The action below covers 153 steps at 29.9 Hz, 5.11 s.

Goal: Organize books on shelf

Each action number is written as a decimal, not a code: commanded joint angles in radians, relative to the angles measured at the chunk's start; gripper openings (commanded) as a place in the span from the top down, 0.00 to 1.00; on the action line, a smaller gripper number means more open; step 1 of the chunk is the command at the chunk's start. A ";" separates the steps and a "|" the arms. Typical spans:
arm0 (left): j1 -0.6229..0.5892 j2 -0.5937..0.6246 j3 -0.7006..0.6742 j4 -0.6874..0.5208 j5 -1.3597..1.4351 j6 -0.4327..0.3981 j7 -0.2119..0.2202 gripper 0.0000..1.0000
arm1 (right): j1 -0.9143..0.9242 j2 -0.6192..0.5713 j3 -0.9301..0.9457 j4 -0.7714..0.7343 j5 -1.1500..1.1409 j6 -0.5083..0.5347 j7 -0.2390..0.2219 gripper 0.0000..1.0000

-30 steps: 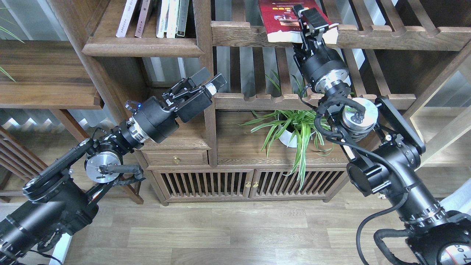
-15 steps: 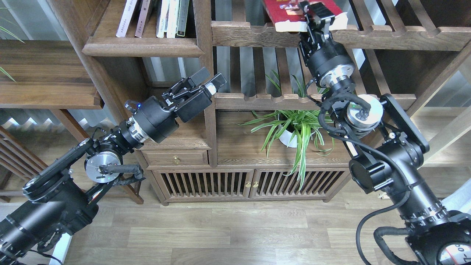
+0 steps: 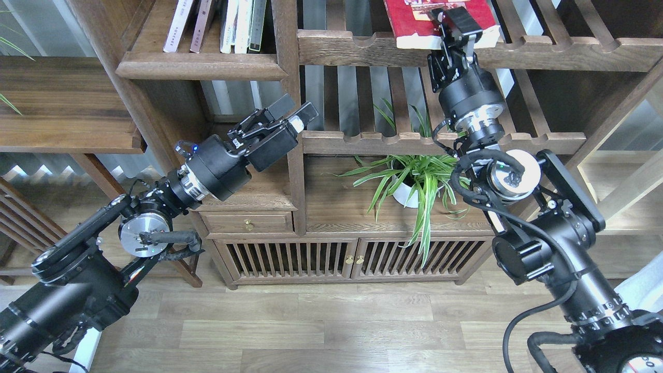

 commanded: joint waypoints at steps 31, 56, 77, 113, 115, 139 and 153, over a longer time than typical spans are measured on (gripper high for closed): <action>0.000 -0.011 -0.044 0.061 -0.121 0.000 0.005 0.02 | -0.139 0.099 -0.018 0.000 0.000 0.420 0.004 0.96; -0.011 -0.017 -0.038 0.078 -0.352 0.000 0.043 0.02 | -0.173 0.156 -0.161 0.001 0.000 0.458 0.002 0.96; -0.018 -0.043 -0.039 0.077 -0.444 0.000 0.078 0.02 | -0.205 0.156 -0.222 0.001 -0.005 0.458 -0.002 0.96; 0.021 -0.038 -0.021 0.057 -0.610 0.000 0.172 0.06 | -0.259 0.156 -0.368 -0.002 -0.049 0.458 -0.011 0.96; 0.021 -0.037 -0.029 0.052 -0.624 0.000 0.172 0.06 | -0.265 0.156 -0.369 -0.005 -0.054 0.458 -0.011 0.96; 0.046 0.029 0.004 0.009 -0.705 0.000 0.235 0.12 | -0.271 0.156 -0.411 -0.005 -0.078 0.458 -0.021 0.96; 0.049 0.054 0.016 0.011 -0.716 0.000 0.255 0.14 | -0.271 0.156 -0.431 -0.006 -0.086 0.458 -0.034 0.96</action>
